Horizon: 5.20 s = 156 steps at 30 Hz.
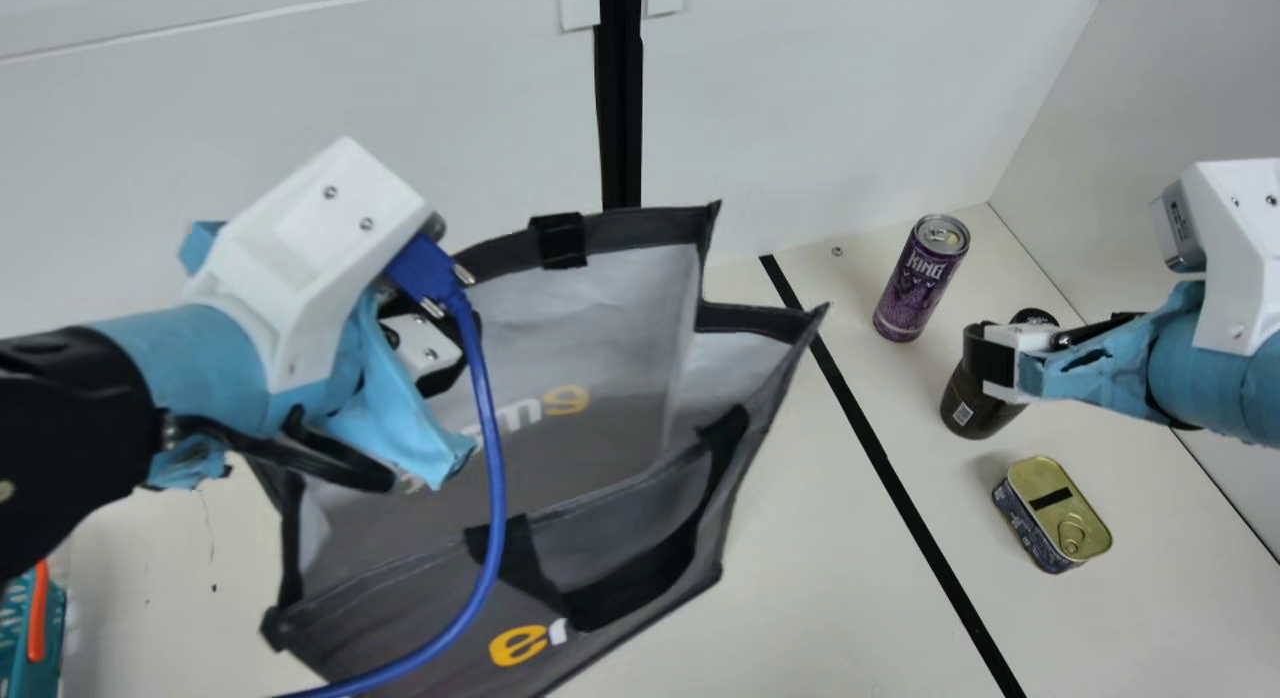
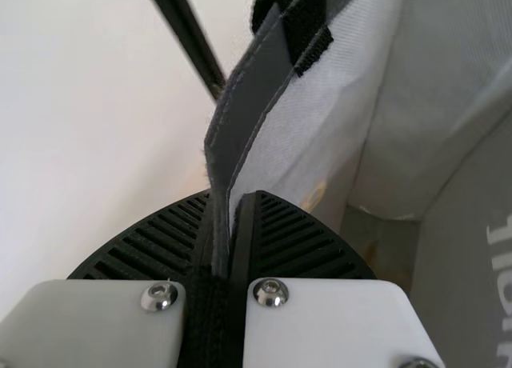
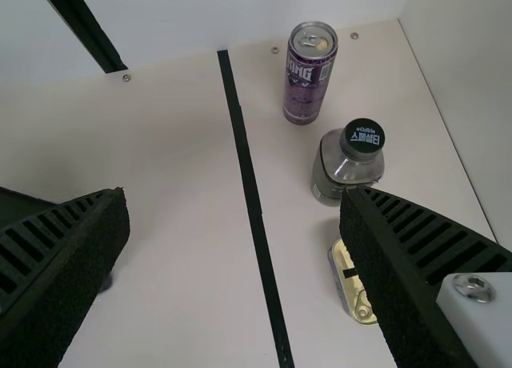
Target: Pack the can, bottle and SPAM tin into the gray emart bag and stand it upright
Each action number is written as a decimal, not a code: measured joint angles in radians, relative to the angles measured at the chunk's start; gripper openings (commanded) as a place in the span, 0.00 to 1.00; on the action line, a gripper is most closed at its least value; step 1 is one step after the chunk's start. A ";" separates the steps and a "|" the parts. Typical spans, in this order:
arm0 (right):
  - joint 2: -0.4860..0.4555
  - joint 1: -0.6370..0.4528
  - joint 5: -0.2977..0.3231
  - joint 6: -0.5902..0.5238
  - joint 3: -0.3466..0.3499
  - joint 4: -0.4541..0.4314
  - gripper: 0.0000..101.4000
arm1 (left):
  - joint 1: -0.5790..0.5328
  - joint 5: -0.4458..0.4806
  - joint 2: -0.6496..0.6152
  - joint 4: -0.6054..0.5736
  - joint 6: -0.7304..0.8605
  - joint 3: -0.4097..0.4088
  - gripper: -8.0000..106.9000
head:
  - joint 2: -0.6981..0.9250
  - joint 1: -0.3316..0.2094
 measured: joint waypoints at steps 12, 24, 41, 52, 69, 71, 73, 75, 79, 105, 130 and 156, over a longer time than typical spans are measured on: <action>0.000 0.000 0.000 0.000 0.000 0.000 0.94 | -0.023 0.000 -0.064 0.273 -0.183 0.000 0.00 | 0.000 0.000; 0.000 0.000 0.000 0.000 0.000 0.000 0.94 | -0.067 0.000 -0.141 0.544 -0.353 0.055 0.00 | -0.002 0.000; 0.000 0.000 0.000 0.000 0.000 0.000 0.94 | -0.201 -0.025 -0.254 0.962 -0.688 0.308 0.00 | -0.002 0.000; 0.000 0.000 0.000 0.000 0.000 0.000 0.94 | -0.293 -0.001 -0.289 1.143 -0.941 0.541 0.00 | -0.002 0.000; 0.000 0.000 0.000 0.000 0.000 0.000 0.94 | -0.406 -0.001 -0.283 1.071 -1.141 0.702 0.00 | -0.002 0.000; 0.000 0.000 0.000 0.000 0.000 0.000 0.94 | -0.423 -0.001 -0.276 1.055 -1.149 0.702 0.00 | -0.002 0.000; 0.000 0.000 0.000 0.000 0.000 0.000 0.94 | -0.438 -0.001 -0.270 1.039 -1.156 0.702 0.00 | 0.000 0.000; 0.000 0.000 0.000 0.000 0.000 0.000 0.94 | -0.454 -0.001 -0.264 1.023 -1.162 0.702 0.00 | -0.002 0.000; 0.000 0.000 0.000 0.000 0.000 0.000 0.94 | -0.482 -0.001 -0.251 0.986 -1.174 0.694 0.00 | 0.000 0.000; 0.000 0.000 0.000 0.000 0.000 0.000 0.94 | -0.267 -0.356 -0.272 0.608 -1.155 0.832 0.00 | -0.002 0.000; 0.000 0.000 0.000 0.000 0.000 0.000 0.94 | -0.042 -0.636 -0.299 0.207 -0.951 0.956 0.00 | -0.002 0.000; 0.000 0.000 0.000 0.000 0.000 0.000 0.94 | 0.086 -0.717 -0.284 -0.165 -0.684 0.977 0.00 | 0.000 0.000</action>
